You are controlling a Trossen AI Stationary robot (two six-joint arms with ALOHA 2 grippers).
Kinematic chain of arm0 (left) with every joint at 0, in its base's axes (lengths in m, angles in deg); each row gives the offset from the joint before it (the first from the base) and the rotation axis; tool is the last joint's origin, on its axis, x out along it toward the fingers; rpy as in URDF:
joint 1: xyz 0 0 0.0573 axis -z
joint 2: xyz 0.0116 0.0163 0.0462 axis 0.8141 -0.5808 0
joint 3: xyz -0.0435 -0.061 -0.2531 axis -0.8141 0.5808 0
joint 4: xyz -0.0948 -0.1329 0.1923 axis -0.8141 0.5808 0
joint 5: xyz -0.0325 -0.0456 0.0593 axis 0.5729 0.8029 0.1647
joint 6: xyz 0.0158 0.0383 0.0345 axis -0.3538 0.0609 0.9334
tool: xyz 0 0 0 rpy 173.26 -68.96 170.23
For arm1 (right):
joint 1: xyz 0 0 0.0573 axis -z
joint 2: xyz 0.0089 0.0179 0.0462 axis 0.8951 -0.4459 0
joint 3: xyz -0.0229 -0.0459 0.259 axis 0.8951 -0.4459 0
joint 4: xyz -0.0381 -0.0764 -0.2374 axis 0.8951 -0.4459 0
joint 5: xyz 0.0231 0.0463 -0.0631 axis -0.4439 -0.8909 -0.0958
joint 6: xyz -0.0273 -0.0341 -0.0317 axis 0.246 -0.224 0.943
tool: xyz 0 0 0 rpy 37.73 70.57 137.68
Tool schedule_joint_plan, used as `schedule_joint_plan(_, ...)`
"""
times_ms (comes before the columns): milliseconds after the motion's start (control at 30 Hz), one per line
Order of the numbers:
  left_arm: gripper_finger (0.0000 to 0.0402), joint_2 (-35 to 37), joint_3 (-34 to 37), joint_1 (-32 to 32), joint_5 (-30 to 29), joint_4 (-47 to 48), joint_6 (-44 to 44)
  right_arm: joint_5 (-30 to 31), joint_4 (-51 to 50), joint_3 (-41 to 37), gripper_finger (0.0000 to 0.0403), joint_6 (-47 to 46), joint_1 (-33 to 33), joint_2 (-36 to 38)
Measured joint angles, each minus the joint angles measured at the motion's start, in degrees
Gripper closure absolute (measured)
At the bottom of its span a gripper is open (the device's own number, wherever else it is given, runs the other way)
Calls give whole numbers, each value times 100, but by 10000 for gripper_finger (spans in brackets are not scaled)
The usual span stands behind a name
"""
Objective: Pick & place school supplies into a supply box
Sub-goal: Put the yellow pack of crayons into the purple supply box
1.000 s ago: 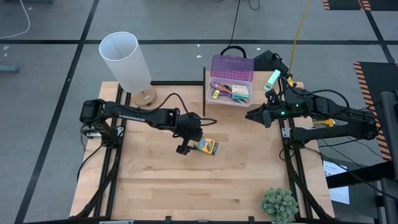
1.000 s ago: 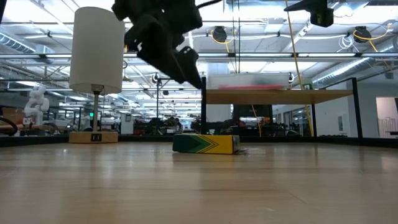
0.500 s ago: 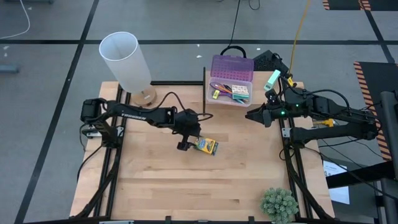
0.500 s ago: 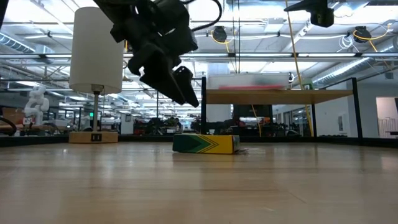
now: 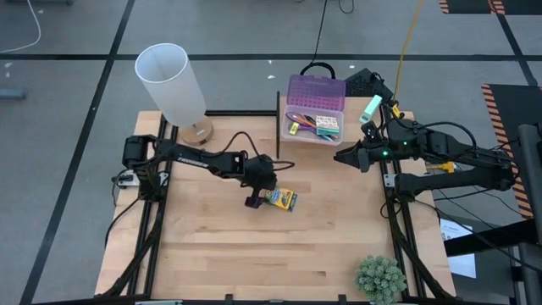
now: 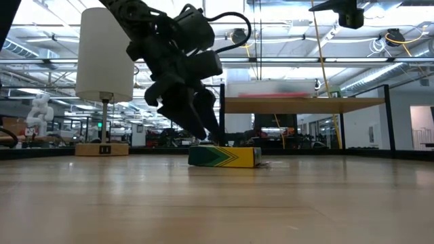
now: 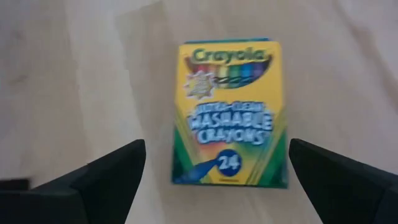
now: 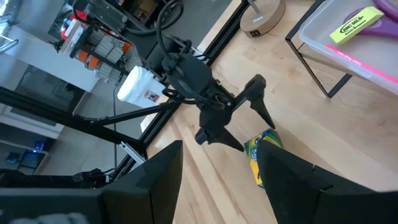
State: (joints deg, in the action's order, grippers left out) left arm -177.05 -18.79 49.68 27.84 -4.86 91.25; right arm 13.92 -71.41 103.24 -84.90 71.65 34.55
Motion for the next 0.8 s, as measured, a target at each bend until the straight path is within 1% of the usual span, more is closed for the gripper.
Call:
schedule_joint_plan(133, 2, 7, 0, 8, -506, -21, 20, 6, 0, 0, 204, 40, -1, 0)
schedule_joint_plan(200, 2, 11, 0, 6, -564, -19, -74, 8, 1, 0, 204, 51, -1, 0)
schedule_joint_plan(267, 2, 13, 0, 41, -515, 20, -517, 12, 2, 0, 204, 54, 0, 0)
schedule_joint_plan(333, 2, 13, 0, 94, -320, 10, -686, 17, 0, 0, 204, 54, 0, 0)
schedule_joint_plan(433, 2, 15, -2, 171, 48, -5, -488, 17, 0, 0, 204, 56, 0, 0)
schedule_joint_plan(500, 2, 0, -2, 201, 139, -16, -377, 17, 0, 0, 204, 56, 0, 0)
schedule_joint_plan(800, 2, 0, -2, 86, 21, -37, -195, 19, 1, 0, 204, 98, 0, 0)
